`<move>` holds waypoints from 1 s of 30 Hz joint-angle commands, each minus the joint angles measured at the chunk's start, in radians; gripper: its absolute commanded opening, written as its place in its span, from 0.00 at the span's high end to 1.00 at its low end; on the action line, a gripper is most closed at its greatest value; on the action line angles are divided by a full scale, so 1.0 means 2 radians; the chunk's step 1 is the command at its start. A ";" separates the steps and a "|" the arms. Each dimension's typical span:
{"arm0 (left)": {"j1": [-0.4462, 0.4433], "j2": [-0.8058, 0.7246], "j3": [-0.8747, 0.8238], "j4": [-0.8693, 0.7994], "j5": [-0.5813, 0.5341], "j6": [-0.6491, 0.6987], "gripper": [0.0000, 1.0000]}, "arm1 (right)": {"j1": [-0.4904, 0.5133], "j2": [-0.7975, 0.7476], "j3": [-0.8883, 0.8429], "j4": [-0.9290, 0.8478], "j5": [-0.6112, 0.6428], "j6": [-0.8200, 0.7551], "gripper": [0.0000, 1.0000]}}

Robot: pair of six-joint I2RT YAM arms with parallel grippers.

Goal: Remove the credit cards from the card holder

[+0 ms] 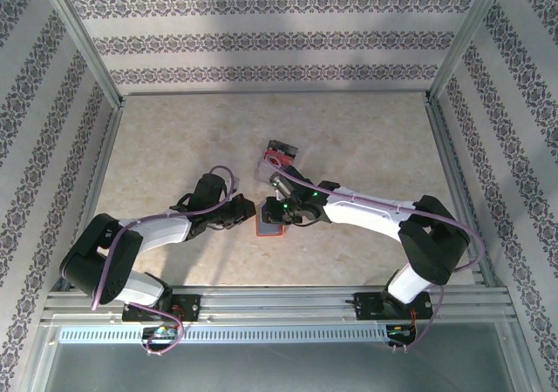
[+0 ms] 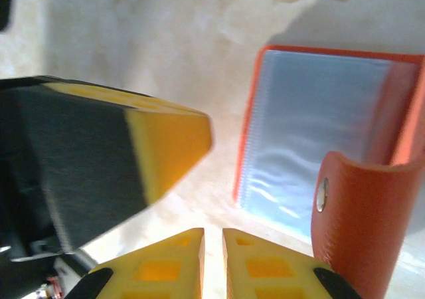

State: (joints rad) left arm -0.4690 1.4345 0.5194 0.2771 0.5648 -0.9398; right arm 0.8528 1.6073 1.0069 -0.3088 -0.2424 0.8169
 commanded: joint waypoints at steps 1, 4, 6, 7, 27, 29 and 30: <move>0.006 -0.008 0.000 0.008 -0.002 0.000 0.92 | -0.008 -0.001 0.002 -0.058 0.053 -0.028 0.84; 0.005 0.003 0.002 0.020 0.011 -0.004 0.92 | -0.017 -0.011 -0.011 -0.065 0.062 -0.035 0.84; 0.005 0.014 0.005 0.035 0.022 -0.007 0.92 | -0.025 -0.018 -0.023 -0.059 0.061 -0.037 0.84; 0.005 0.019 0.007 0.038 0.025 -0.007 0.92 | -0.029 -0.022 -0.030 -0.056 0.059 -0.039 0.85; -0.002 0.074 0.030 0.034 0.011 0.011 0.94 | -0.073 -0.013 -0.092 -0.025 0.048 -0.062 0.97; -0.001 0.069 0.027 0.036 0.010 0.011 0.94 | -0.078 -0.007 -0.096 -0.022 0.045 -0.063 0.97; -0.001 0.067 0.027 0.032 0.009 0.012 0.94 | -0.080 -0.004 -0.098 -0.019 0.043 -0.064 0.97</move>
State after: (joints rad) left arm -0.4698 1.5848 0.5636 0.3447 0.5980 -0.9421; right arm 0.7082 1.5757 0.8356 -0.3531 -0.1650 0.7071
